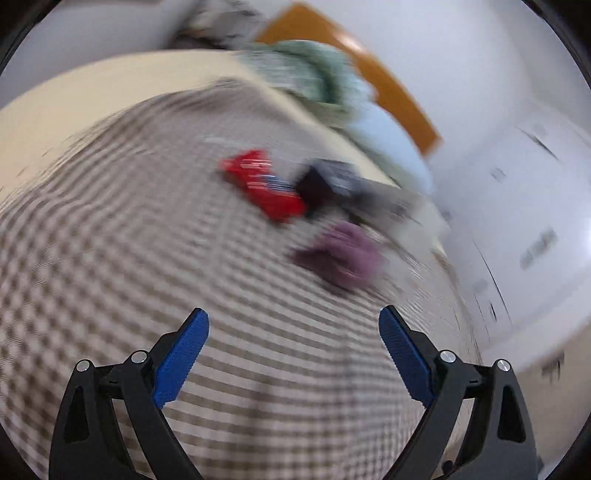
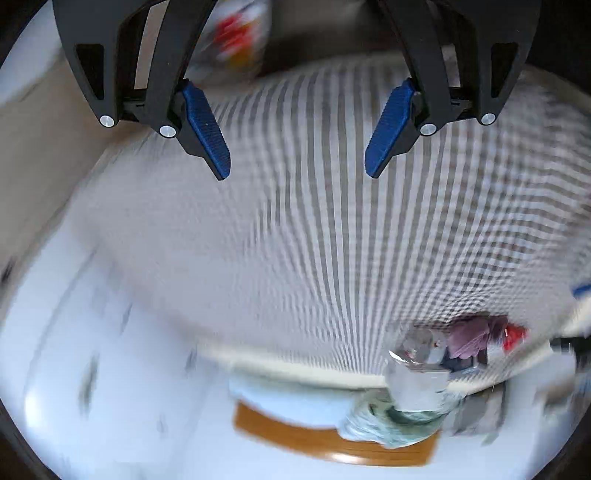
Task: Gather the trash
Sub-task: 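Move both tools from the bin back over the bed, then grasp the red snack wrapper with the left tool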
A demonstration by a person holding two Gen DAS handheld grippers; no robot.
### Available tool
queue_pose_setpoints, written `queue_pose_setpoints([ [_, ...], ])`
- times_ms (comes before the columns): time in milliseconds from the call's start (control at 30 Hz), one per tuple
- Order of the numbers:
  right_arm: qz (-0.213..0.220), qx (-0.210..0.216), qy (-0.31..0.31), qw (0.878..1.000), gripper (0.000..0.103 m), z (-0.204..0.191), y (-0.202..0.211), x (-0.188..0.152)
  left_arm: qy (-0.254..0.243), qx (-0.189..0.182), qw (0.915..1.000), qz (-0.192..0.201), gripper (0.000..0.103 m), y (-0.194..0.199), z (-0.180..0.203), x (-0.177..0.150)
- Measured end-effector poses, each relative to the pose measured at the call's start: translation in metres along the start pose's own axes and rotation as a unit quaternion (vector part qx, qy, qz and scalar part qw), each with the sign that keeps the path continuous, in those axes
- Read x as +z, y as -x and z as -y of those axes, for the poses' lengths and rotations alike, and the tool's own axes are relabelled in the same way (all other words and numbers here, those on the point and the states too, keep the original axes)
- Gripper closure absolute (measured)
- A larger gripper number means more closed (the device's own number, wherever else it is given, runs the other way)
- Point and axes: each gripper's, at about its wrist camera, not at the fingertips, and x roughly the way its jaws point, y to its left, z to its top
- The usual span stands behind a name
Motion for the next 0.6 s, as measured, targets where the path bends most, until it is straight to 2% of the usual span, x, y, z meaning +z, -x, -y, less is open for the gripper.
queue_pose_setpoints([
  [33,0.034,0.004,0.001,0.999,0.031,-0.007,0.003,0.010,0.021,0.005,0.9997,0.007,0.013,0.001,-0.009,0.005],
  [67,0.049,0.031,-0.016,0.998,0.031,-0.009,0.002,0.018,0.024,0.005,0.9996,0.012,0.013,0.001,-0.014,0.010],
  [133,0.047,0.103,-0.073,0.991,0.031,-0.013,-0.009,0.036,0.021,0.009,0.9993,0.029,0.013,0.002,-0.017,0.018],
  [200,0.038,0.145,-0.115,0.982,0.031,-0.023,-0.027,0.054,0.022,0.019,0.9992,0.029,0.013,-0.006,-0.023,0.032],
  [333,0.024,0.179,-0.136,0.974,0.031,-0.048,-0.056,0.080,0.045,0.026,0.9986,0.013,0.013,-0.035,-0.033,0.057],
  [400,0.019,0.190,-0.145,0.971,0.031,-0.064,-0.064,0.088,0.063,0.011,0.9979,0.006,0.014,-0.048,-0.036,0.063],
  [500,0.014,0.205,-0.155,0.966,0.031,-0.084,-0.078,0.103,0.075,0.011,0.9969,0.021,0.014,-0.068,-0.036,0.078],
  [600,0.017,0.219,-0.153,0.964,0.031,-0.089,-0.082,0.107,0.069,0.030,0.9971,0.009,0.024,-0.094,-0.033,0.096],
])
